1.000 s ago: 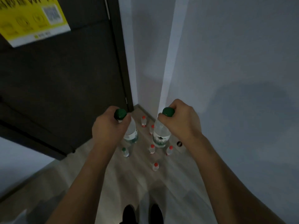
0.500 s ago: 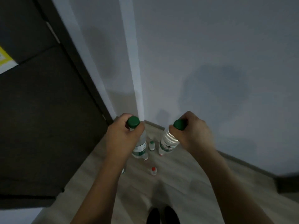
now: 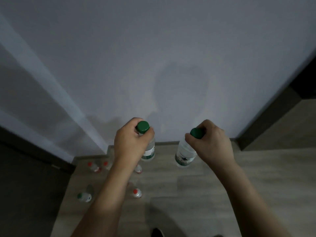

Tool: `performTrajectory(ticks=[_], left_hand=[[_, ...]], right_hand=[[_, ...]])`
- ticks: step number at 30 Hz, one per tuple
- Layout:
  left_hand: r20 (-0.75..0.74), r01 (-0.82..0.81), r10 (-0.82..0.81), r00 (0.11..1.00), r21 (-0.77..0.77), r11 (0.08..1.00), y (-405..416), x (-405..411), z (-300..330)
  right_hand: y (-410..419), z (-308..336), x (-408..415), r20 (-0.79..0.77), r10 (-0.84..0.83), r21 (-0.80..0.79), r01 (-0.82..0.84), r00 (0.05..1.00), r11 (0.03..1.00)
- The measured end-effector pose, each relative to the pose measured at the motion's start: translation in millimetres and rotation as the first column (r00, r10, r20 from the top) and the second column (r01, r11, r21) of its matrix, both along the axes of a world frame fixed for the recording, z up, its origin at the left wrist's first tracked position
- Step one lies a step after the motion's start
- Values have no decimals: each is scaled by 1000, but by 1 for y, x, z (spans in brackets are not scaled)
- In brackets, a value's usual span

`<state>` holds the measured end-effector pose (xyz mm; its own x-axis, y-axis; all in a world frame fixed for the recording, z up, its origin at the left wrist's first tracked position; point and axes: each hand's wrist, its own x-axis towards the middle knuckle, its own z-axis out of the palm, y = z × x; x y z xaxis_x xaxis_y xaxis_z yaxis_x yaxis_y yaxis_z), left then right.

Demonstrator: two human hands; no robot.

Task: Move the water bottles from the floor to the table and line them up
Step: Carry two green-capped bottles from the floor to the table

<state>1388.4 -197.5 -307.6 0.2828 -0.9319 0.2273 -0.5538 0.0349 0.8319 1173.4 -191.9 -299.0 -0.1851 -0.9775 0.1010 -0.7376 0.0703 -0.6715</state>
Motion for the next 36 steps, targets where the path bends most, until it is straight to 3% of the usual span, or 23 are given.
performTrajectory(ticks=[11,20,29,36], left_hand=[[-32,283,-283,958,-13,959,-25,-239,7],[-5,472,-473,881,-60,880,-29,-431,15],[-7,668,-672,740,-110,736,-24,-601,31],[-42,778,-780,624,-56,626,-31,-722,22]], right_hand=[[41,6,-224,41,-291,-24,292,956,956],[83,10,-395,21,-509,-74,509,860,857],[120,13,-526,52,-702,-101,703,710,704],[133,3,-630,20,-797,-87,795,604,600]])
